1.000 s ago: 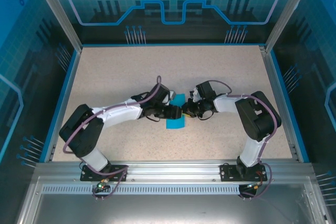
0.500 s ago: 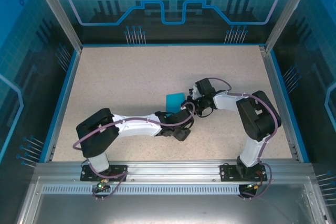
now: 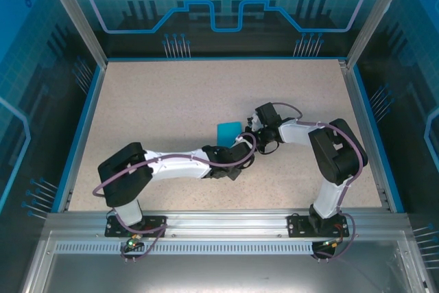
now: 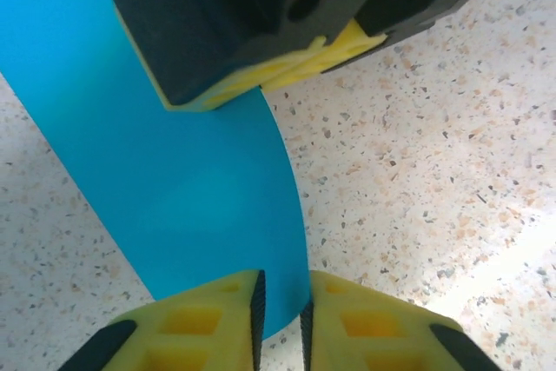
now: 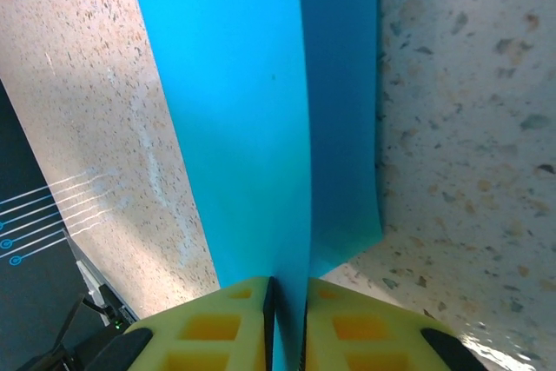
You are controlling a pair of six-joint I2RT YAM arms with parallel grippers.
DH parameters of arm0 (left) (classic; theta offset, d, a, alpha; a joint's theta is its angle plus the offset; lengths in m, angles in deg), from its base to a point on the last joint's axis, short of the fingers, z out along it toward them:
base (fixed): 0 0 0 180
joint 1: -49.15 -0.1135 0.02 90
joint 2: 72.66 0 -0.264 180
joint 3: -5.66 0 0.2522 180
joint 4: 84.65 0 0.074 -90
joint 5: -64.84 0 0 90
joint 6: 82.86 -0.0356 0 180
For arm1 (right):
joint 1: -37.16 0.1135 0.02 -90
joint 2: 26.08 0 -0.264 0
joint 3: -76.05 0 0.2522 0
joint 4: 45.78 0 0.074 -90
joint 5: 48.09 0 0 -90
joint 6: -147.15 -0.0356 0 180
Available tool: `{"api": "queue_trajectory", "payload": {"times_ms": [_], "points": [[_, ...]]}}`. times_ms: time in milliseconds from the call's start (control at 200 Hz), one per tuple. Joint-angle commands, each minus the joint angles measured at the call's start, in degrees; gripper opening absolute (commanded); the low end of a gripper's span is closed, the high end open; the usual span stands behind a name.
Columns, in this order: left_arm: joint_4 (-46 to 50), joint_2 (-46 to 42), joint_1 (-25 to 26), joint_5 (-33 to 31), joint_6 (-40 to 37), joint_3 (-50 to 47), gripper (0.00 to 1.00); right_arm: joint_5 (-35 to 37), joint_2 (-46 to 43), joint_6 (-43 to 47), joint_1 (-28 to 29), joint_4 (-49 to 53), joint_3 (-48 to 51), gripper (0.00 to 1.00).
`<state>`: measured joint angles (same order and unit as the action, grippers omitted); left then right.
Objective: Fold a paper plane with a square sheet of paper (pick it up from the middle)
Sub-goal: Third fold the triangle at the center of the table.
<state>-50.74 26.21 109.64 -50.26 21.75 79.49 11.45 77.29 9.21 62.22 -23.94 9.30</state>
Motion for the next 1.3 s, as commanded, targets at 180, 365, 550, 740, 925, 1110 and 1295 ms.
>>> {"api": "queue_trajectory", "payload": {"times_ms": [180,365,550,740,925,1110,1295], "points": [[-1.3,-3.4,-2.4,7.0,-0.5,-1.4,0.03,0.8,-2.6,2.4,-1.4,3.3,-1.2,0.23],[-3.8,-4.7,-7.7,19.7,0.2,-3.0,0.00,3.8,-6.8,4.4,-2.5,5.9,-0.7,0.30],[-4.8,-5.6,-12.3,28.6,0.2,-4.4,0.00,5.1,-7.0,6.3,-2.6,6.5,-2.6,0.29],[-5.0,-5.5,-15.6,35.2,-0.2,-4.9,0.00,3.9,-0.2,7.4,-0.4,7.0,-9.1,0.19],[-4.8,-5.4,-17.1,36.6,-0.2,-5.5,0.00,7.0,7.0,9.7,0.7,10.7,-15.7,0.16],[-4.8,-4.2,-18.6,38.3,-0.1,-5.0,0.00,9.1,12.6,14.1,1.1,15.2,-20.4,0.15],[-5.5,-2.8,-20.7,40.2,0.3,-4.7,0.00,12.0,14.7,16.9,2.0,18.8,-22.5,0.15]]}}
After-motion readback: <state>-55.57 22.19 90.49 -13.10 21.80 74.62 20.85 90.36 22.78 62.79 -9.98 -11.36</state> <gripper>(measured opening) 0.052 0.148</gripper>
